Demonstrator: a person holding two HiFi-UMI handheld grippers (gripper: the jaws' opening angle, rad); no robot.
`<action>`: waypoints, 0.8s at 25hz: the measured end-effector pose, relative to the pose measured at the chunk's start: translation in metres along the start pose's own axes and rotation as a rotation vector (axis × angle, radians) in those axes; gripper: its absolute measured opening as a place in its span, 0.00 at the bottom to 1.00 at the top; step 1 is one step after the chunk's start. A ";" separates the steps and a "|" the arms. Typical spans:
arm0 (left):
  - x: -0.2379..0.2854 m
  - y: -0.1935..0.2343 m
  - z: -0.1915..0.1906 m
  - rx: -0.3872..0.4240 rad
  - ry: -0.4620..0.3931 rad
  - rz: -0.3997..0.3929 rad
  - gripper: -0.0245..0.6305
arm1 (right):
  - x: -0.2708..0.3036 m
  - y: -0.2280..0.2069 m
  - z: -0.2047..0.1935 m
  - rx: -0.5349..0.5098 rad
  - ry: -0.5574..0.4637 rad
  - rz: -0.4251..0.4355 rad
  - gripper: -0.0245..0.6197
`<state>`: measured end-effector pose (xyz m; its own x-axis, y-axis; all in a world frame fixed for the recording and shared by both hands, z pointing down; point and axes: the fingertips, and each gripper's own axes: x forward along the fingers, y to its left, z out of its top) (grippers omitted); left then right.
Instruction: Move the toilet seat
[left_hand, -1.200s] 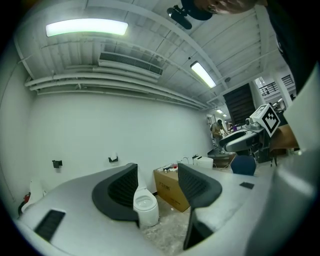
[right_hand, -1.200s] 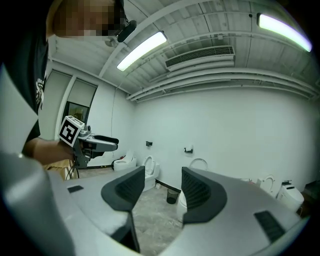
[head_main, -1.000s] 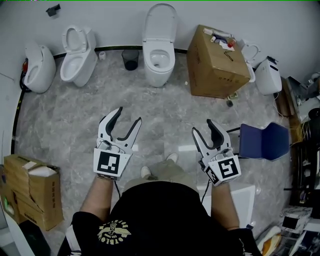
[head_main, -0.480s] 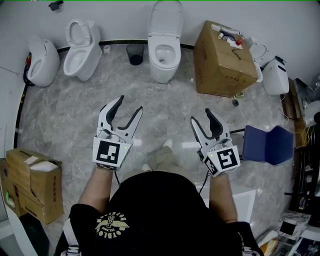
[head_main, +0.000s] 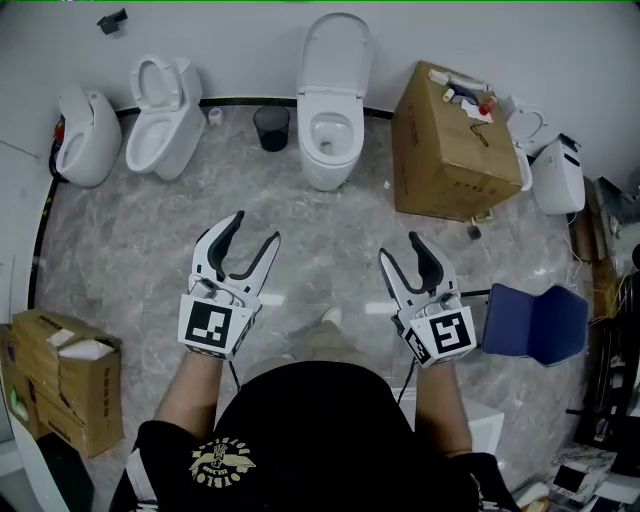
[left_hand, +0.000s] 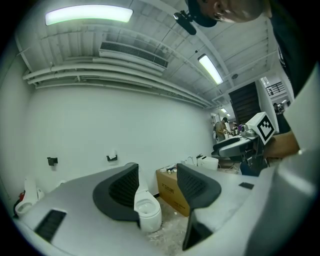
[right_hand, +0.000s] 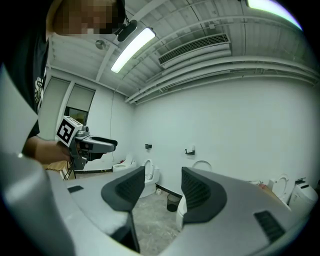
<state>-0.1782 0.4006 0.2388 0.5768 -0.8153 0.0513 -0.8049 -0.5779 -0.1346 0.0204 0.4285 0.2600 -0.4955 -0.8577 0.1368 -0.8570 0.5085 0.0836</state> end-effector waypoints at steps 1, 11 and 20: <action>0.009 0.001 -0.002 0.000 0.004 0.001 0.39 | 0.006 -0.006 0.000 -0.001 0.001 0.002 0.38; 0.090 0.022 -0.009 0.002 0.060 0.025 0.39 | 0.059 -0.078 -0.003 0.006 0.017 -0.007 0.38; 0.149 0.024 -0.008 0.007 0.082 0.040 0.39 | 0.086 -0.128 -0.002 -0.007 0.020 0.024 0.38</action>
<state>-0.1125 0.2655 0.2513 0.5306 -0.8381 0.1265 -0.8258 -0.5448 -0.1454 0.0880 0.2898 0.2632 -0.5130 -0.8437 0.1581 -0.8439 0.5294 0.0873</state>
